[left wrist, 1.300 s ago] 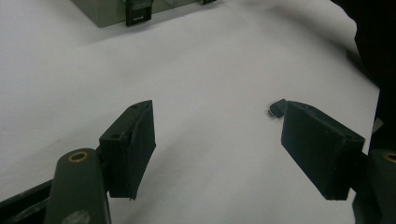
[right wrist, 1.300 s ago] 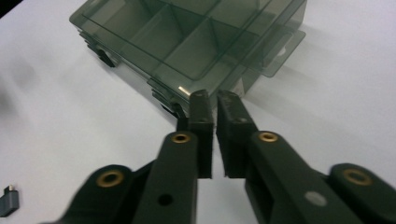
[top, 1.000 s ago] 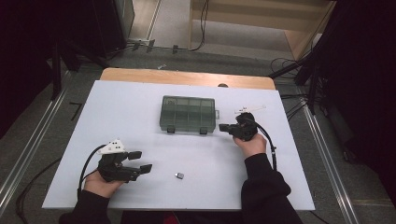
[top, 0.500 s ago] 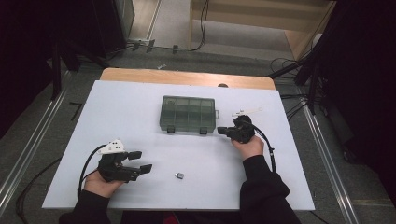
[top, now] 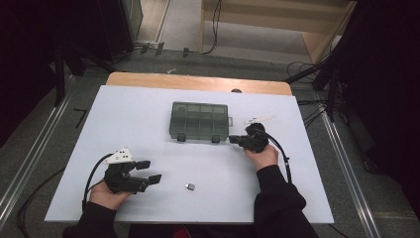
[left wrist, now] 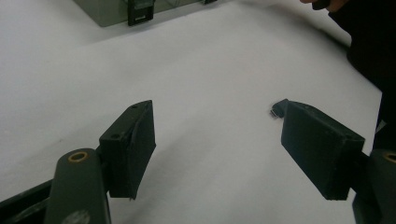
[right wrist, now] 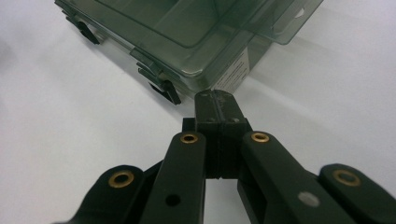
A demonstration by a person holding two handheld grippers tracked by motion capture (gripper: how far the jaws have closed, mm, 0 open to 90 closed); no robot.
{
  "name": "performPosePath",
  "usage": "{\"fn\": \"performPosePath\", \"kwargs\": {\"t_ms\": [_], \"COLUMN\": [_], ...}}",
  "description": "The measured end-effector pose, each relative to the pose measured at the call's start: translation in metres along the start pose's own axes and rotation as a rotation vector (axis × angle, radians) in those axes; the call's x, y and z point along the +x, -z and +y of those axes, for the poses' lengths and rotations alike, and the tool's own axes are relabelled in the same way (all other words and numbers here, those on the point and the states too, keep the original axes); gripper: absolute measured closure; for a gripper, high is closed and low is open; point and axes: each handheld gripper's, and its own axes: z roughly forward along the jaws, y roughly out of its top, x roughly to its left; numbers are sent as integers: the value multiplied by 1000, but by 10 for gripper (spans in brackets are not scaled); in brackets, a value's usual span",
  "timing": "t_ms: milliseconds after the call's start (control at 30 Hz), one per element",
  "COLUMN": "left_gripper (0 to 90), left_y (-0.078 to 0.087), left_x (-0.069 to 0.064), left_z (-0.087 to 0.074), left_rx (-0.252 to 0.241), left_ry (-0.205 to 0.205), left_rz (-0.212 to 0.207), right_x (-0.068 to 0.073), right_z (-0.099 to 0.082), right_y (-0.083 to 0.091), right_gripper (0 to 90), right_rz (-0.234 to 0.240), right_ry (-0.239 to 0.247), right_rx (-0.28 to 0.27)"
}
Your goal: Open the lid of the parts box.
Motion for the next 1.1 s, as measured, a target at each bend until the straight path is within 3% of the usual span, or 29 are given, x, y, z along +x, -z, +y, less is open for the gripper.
{"fn": "performPosePath", "kwargs": {"t_ms": [1100], "left_gripper": [266], "left_y": [-2], "left_x": [1], "left_z": [0], "left_rx": [11], "left_ry": [4], "left_rz": [1], "right_x": [2], "right_z": [3], "right_y": [4], "right_gripper": [879], "right_rz": [18], "right_ry": [3], "right_rx": [-19]}}
